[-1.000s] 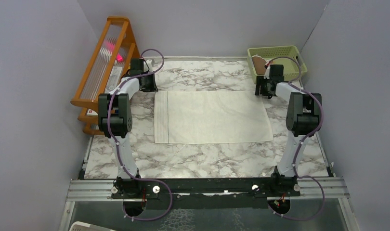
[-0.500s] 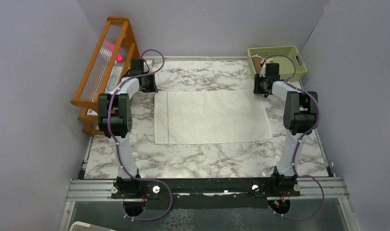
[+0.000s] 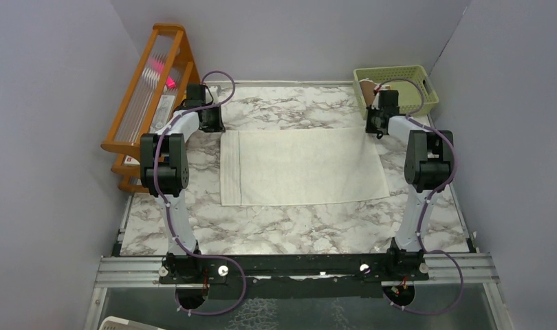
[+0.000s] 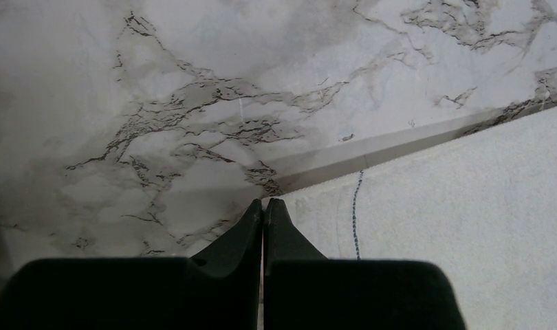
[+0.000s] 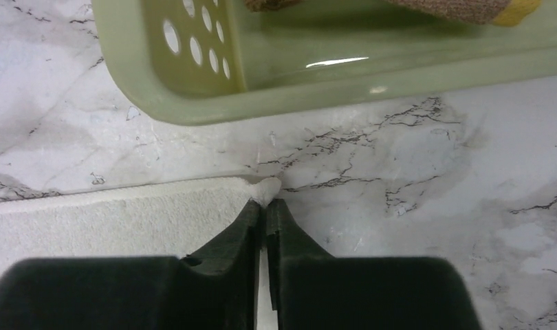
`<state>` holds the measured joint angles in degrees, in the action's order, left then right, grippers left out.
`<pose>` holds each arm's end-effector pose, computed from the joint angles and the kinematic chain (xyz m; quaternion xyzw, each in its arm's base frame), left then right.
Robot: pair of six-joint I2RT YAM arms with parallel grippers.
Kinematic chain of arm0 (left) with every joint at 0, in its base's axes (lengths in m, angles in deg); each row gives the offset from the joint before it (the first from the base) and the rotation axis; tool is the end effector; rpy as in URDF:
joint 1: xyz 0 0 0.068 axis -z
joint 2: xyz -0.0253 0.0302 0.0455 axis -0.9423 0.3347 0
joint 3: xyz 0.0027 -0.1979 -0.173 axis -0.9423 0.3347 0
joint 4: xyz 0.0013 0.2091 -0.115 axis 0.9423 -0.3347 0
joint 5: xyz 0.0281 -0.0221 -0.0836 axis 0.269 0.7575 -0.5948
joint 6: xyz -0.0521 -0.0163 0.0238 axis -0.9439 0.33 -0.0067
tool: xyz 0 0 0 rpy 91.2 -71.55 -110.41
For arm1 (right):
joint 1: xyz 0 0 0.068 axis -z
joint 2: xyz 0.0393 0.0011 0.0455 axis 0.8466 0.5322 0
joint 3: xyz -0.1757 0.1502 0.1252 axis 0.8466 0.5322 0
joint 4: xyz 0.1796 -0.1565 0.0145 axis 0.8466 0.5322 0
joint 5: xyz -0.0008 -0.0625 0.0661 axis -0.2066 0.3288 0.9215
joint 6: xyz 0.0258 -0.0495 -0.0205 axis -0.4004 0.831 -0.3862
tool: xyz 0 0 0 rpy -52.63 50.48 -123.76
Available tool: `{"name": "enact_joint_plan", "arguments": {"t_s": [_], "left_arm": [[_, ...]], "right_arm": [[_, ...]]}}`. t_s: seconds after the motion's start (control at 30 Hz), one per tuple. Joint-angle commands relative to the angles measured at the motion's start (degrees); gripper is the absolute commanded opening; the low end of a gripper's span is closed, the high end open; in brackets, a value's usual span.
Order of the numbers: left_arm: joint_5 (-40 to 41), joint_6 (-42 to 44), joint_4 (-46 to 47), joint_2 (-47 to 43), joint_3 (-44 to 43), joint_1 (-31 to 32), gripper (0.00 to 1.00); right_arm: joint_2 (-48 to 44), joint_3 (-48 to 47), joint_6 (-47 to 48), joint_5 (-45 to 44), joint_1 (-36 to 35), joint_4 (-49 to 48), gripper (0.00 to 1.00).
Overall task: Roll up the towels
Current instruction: Fold the towel at the center of the board.
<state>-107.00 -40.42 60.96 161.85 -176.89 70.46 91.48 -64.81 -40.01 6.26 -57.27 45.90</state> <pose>0.4366 -0.0132 0.1867 0.0078 0.9316 -0.1585 0.3269 0.4372 -0.0043 0.1518 0.0387 0.9380 0.0139 0.3441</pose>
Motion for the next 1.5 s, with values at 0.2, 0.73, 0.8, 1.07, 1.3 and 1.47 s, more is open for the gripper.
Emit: {"name": "enact_joint_plan", "arguments": {"t_s": [0.2,0.73,0.8,1.07,1.3,1.47], "left_arm": [[0.89,1.42,-0.78,1.69,-9.17,-0.33,0.0],[-2.88,7.24,9.45,-4.25,-1.44,-0.32,0.0],[-4.23,7.3,14.04,-7.98,5.51,-0.29,0.0],[-6.22,4.36,18.24,-15.11,20.63,-0.01,0.0],[-5.02,3.05,17.42,-19.72,26.05,0.08,0.0],[-2.91,2.94,16.55,-24.86,29.26,0.06,0.0]], "right_arm": [[-12.31,7.55,-6.53,0.03,0.12,-4.19,0.01],[-18.09,8.54,-11.49,-7.65,0.13,-1.26,0.01],[-19.17,10.22,-13.38,-7.74,0.14,0.14,0.01],[-25.98,19.75,-17.17,-1.78,0.15,2.36,0.01],[-32.34,26.46,-18.56,0.0,0.13,3.14,0.01],[-34.62,28.76,-19.6,-1.17,0.13,4.36,0.01]]}}
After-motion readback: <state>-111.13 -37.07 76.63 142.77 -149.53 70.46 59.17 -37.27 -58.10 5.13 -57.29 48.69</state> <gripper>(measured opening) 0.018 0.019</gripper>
